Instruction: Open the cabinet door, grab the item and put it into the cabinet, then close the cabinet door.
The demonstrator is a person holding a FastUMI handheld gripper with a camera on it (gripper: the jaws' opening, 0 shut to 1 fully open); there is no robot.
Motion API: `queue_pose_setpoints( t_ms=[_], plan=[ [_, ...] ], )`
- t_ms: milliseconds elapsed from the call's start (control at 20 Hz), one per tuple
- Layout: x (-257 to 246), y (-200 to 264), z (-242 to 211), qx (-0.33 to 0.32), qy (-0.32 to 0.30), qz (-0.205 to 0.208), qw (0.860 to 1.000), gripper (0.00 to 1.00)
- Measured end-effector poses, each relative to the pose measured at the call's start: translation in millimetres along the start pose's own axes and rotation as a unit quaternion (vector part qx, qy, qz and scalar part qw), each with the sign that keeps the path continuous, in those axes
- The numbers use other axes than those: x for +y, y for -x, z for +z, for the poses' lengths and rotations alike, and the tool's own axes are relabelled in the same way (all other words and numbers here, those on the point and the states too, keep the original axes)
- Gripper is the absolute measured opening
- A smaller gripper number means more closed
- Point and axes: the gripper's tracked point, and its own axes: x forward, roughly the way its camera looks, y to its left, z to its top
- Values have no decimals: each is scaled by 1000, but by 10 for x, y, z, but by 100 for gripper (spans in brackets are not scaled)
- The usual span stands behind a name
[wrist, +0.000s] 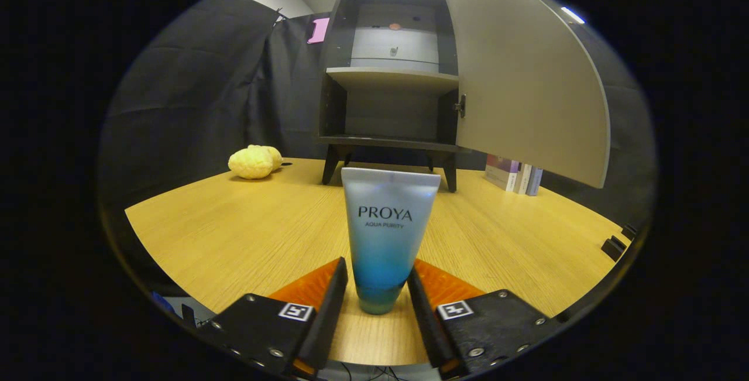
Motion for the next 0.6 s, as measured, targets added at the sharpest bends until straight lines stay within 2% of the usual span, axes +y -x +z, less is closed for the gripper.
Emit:
queue_pose_setpoints(
  t_ms=[50, 450, 600],
  plan=[
    [-6, -22, 4, 1, 10, 4, 1000, 46],
    [-116, 94, 364, 3, -15, 13, 1000, 44],
    [-211, 97, 625, 9, -20, 8, 1000, 44]
  ],
)
